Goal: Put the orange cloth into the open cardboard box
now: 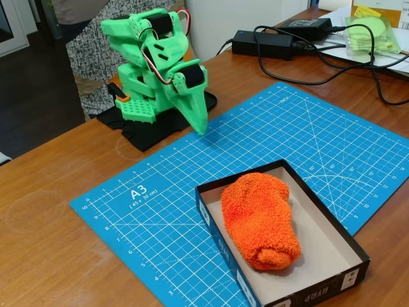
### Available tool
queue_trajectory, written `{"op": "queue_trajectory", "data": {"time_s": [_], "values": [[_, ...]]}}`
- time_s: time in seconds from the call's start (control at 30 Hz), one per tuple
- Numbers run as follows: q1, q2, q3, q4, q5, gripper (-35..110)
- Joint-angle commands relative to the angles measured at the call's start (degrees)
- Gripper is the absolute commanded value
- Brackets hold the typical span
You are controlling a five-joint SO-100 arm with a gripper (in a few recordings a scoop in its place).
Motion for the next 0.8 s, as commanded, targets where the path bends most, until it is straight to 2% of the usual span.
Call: {"op": "queue_trajectory", "data": {"time_s": [0.0, 0.77], "values": [[0.7, 0.9, 0.3, 0.9, -0.6, 0], [5.4, 0.9, 0.2, 0.5, 2.9, 0]]}}
